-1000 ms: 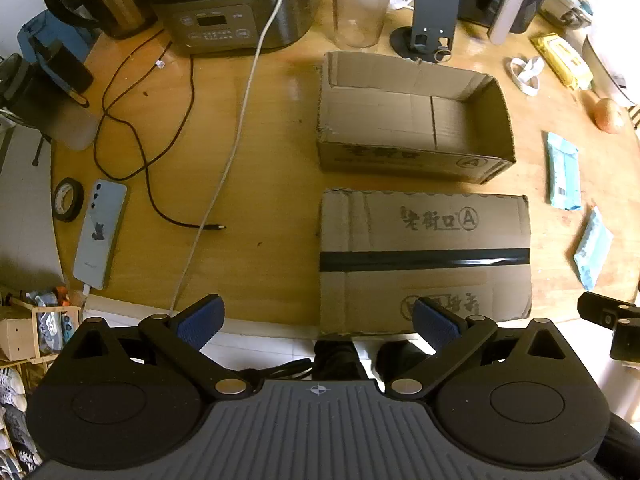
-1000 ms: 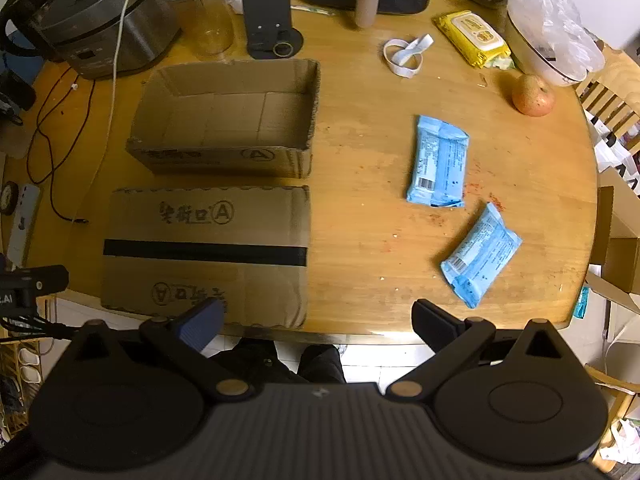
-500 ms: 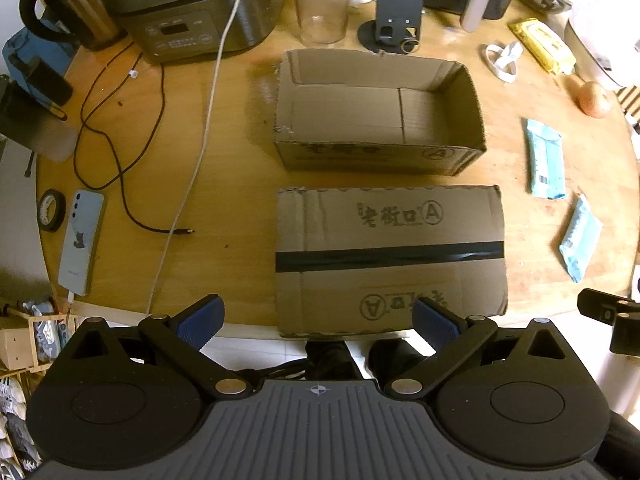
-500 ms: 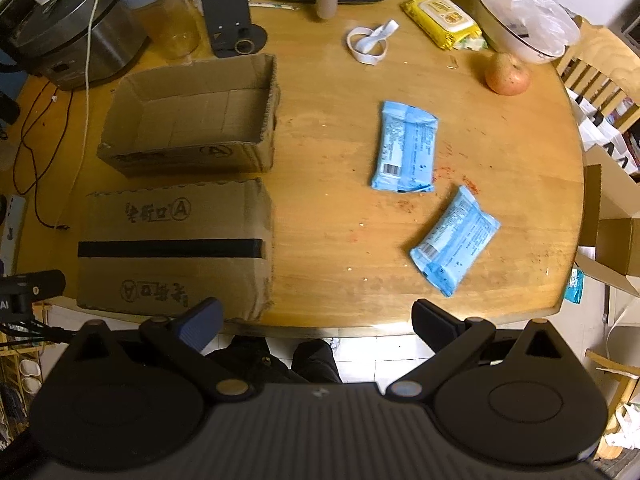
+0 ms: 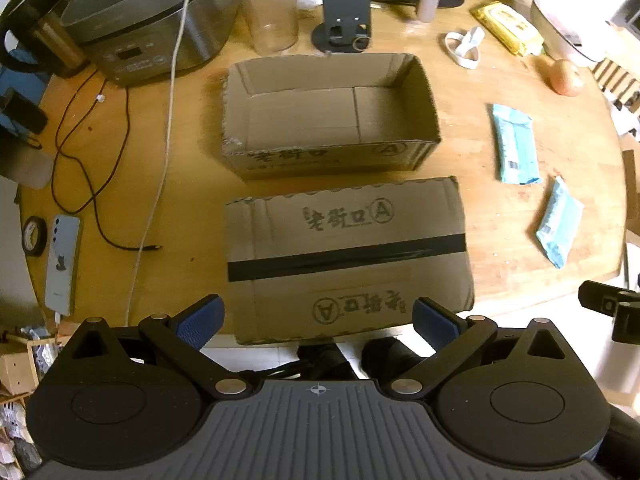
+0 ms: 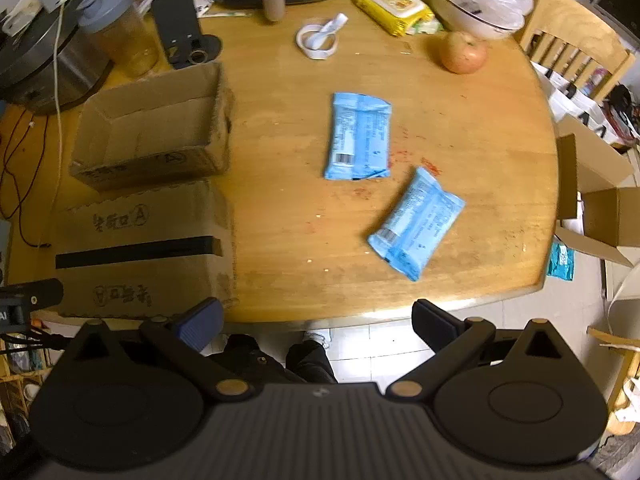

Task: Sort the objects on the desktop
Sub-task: 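Move the right tool toward the two blue snack packets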

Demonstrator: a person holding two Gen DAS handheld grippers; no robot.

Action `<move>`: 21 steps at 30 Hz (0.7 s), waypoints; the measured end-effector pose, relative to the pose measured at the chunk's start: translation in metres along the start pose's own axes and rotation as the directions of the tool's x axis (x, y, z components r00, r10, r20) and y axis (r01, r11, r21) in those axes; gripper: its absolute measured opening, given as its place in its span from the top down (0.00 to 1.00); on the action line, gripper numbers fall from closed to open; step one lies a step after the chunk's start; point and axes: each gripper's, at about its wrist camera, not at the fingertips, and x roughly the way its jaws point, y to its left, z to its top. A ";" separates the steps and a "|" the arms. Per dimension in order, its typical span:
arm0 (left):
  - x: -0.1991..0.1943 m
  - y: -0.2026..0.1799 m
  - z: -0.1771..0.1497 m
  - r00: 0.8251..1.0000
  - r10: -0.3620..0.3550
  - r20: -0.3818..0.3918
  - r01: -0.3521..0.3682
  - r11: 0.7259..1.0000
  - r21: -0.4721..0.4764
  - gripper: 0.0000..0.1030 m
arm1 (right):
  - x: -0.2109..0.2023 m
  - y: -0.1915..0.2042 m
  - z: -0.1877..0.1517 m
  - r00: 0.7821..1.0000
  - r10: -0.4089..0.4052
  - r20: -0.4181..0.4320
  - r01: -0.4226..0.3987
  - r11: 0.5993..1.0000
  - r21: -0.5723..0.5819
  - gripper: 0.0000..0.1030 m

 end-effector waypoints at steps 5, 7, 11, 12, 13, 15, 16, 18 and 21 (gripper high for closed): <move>0.000 -0.013 0.003 1.000 -0.008 0.003 0.008 1.000 0.027 0.00 | -0.002 -0.012 -0.004 1.000 -0.008 0.006 0.008 1.000 0.022 0.00; 0.000 -0.020 0.005 1.000 -0.012 0.005 0.011 0.999 0.042 0.00 | -0.002 -0.019 -0.006 1.000 -0.010 0.007 0.010 0.999 0.036 0.00; 0.002 -0.033 0.009 1.000 -0.018 0.006 0.018 0.997 0.074 0.00 | -0.002 -0.032 -0.008 1.000 -0.019 0.008 0.019 0.997 0.070 0.00; 0.002 -0.036 0.010 1.000 -0.020 0.007 0.019 0.996 0.084 0.00 | -0.002 -0.035 -0.009 1.000 -0.021 0.007 0.021 0.997 0.079 0.00; 0.002 -0.040 0.011 1.000 -0.021 0.007 0.020 0.995 0.094 0.00 | -0.002 -0.038 -0.009 1.000 -0.023 0.007 0.022 0.996 0.088 0.00; 0.003 -0.047 0.013 1.000 -0.024 0.007 0.023 0.993 0.115 0.00 | -0.002 -0.044 -0.011 1.000 -0.026 0.007 0.025 0.994 0.107 0.00; 0.003 -0.051 0.013 1.000 -0.026 0.007 0.025 0.992 0.125 0.00 | -0.002 -0.046 -0.011 1.000 -0.027 0.007 0.026 0.993 0.116 0.00; 0.003 -0.056 0.015 1.000 -0.028 0.006 0.027 0.989 0.145 0.00 | -0.002 -0.051 -0.012 1.000 -0.028 0.007 0.027 0.991 0.132 0.00; 0.004 -0.064 0.018 1.000 -0.031 0.006 0.029 0.985 0.171 0.00 | -0.002 -0.057 -0.014 1.000 -0.030 0.007 0.029 0.988 0.155 0.00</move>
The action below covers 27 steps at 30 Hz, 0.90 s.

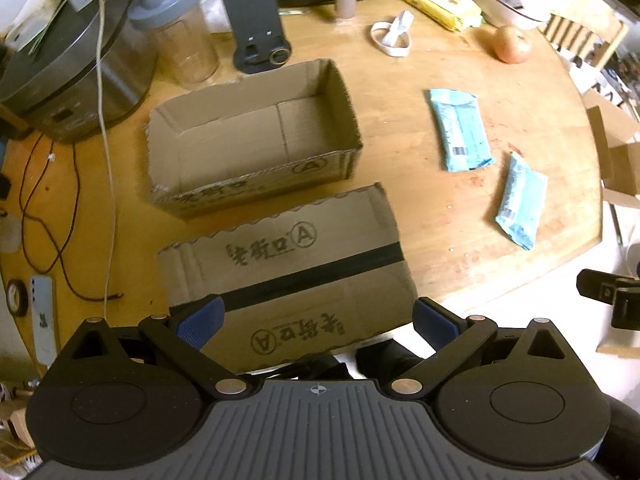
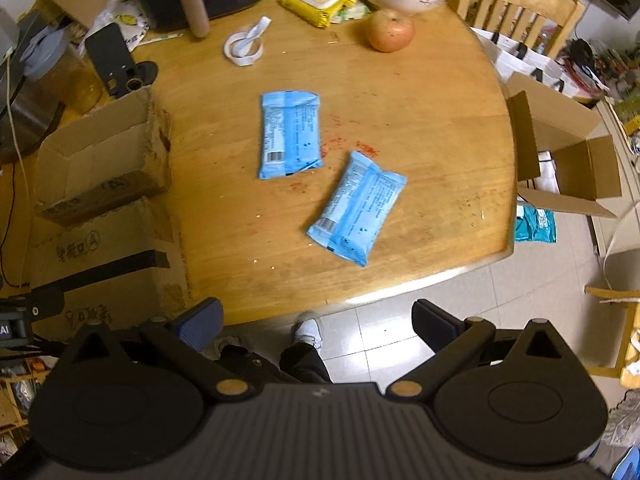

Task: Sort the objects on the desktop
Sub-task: 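Move the right tool toward the two blue snack packets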

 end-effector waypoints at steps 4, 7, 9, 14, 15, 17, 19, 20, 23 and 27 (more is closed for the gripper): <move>0.001 -0.007 0.005 1.000 0.001 -0.003 -0.001 1.000 0.027 0.00 | 0.001 -0.005 -0.001 1.000 -0.003 -0.002 0.003 1.000 0.025 0.00; 0.002 -0.011 0.007 1.000 0.002 -0.004 -0.002 0.999 0.046 0.00 | 0.002 -0.009 -0.002 1.000 -0.005 -0.004 0.005 0.999 0.044 0.00; 0.003 -0.013 0.009 1.000 0.002 -0.007 -0.002 0.998 0.059 0.00 | 0.003 -0.011 -0.002 1.000 -0.006 -0.007 0.006 0.998 0.056 0.00; 0.004 -0.017 0.011 1.000 0.006 -0.010 -0.005 0.997 0.082 0.00 | 0.006 -0.012 -0.003 1.000 -0.005 -0.013 0.006 0.997 0.075 0.00; 0.004 -0.017 0.011 1.000 0.006 -0.012 -0.005 0.996 0.085 0.00 | 0.007 -0.012 -0.003 1.000 -0.005 -0.015 0.007 0.997 0.077 0.00; 0.005 -0.017 0.011 1.000 0.007 -0.015 -0.005 0.996 0.089 0.00 | 0.009 -0.012 -0.002 1.000 -0.007 -0.019 0.008 0.997 0.079 0.00; 0.005 -0.018 0.012 1.000 0.009 -0.018 -0.007 0.996 0.091 0.00 | 0.011 -0.011 -0.002 1.000 -0.009 -0.024 0.010 0.997 0.081 0.00; 0.005 -0.018 0.012 1.000 0.009 -0.020 -0.008 0.996 0.092 0.00 | 0.012 -0.011 -0.002 1.000 -0.008 -0.027 0.011 0.997 0.083 0.00; 0.006 -0.019 0.013 1.000 0.010 -0.021 -0.008 0.995 0.095 0.00 | 0.015 -0.011 0.000 0.999 -0.006 -0.036 0.009 0.996 0.090 0.00; 0.006 -0.019 0.014 1.000 0.009 -0.022 -0.007 0.996 0.093 0.00 | 0.022 -0.010 0.003 0.999 -0.016 -0.036 0.019 0.996 0.083 0.00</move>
